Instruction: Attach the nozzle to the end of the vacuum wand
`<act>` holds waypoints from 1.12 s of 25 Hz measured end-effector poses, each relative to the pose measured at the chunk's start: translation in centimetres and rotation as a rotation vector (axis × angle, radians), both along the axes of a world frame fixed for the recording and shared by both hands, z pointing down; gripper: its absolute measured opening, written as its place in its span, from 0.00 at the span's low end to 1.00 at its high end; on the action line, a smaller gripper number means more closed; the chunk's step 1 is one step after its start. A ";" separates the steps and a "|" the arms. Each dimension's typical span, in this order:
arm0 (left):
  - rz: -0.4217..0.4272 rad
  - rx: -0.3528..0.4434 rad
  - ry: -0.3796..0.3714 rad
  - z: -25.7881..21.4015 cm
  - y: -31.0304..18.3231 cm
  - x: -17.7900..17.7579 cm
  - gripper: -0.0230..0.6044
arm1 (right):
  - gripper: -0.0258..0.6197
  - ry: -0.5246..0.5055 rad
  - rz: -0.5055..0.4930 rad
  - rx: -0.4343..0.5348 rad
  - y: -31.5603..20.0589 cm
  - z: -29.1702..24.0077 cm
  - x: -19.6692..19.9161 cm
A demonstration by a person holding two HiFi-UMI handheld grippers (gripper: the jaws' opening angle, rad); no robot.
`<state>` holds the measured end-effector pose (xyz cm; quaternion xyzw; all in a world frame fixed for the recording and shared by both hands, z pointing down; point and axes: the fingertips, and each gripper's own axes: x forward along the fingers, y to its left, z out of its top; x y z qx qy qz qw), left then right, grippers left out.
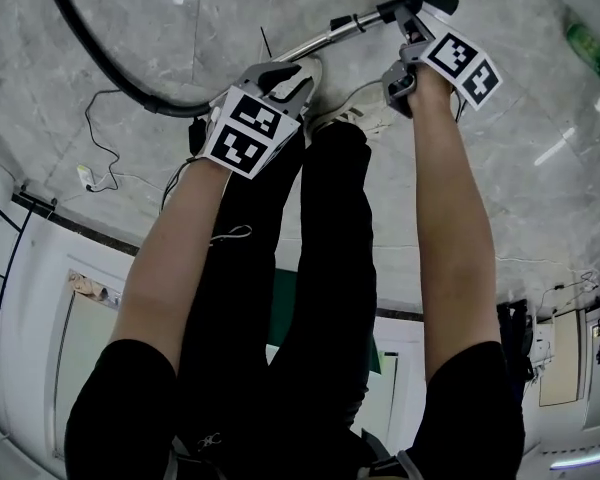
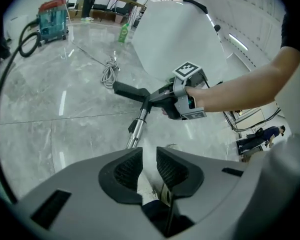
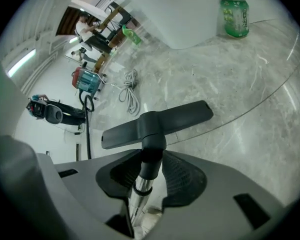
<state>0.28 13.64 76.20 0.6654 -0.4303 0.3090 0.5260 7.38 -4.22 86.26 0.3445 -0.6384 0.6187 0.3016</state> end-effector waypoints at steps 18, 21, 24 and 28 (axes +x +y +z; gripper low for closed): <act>-0.182 0.102 -0.150 -14.1 -5.7 -7.0 0.05 | 0.06 0.284 -0.391 0.539 -1.7 -21.4 -2.2; -0.223 0.172 -0.182 -21.1 -9.2 -7.7 0.05 | 0.06 0.308 -0.415 0.716 -2.8 -31.2 -2.6; -0.268 0.293 -0.200 -29.7 -13.4 -7.6 0.05 | 0.06 0.267 -0.344 0.855 -3.7 -41.6 -2.5; -0.311 0.473 -0.223 -42.1 -18.4 -6.5 0.05 | 0.06 0.191 -0.225 0.955 -4.2 -53.8 -1.4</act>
